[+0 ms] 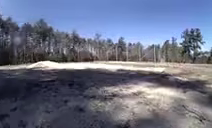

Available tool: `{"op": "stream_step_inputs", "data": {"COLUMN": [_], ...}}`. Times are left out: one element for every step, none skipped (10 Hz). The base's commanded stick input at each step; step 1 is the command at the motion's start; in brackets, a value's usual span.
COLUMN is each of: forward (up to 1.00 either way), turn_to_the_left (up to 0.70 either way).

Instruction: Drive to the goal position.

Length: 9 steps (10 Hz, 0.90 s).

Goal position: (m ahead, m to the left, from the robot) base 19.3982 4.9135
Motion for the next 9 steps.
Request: {"op": "stream_step_inputs", "data": {"forward": [0.7, 0.7, 0.7, 0.7, 0.7, 0.7, 0.7, 0.7, 0.7], "turn_to_the_left": [0.0, 0.0, 0.0, 0.0, 0.0, 0.0, 0.0, 0.0, 0.0]}}
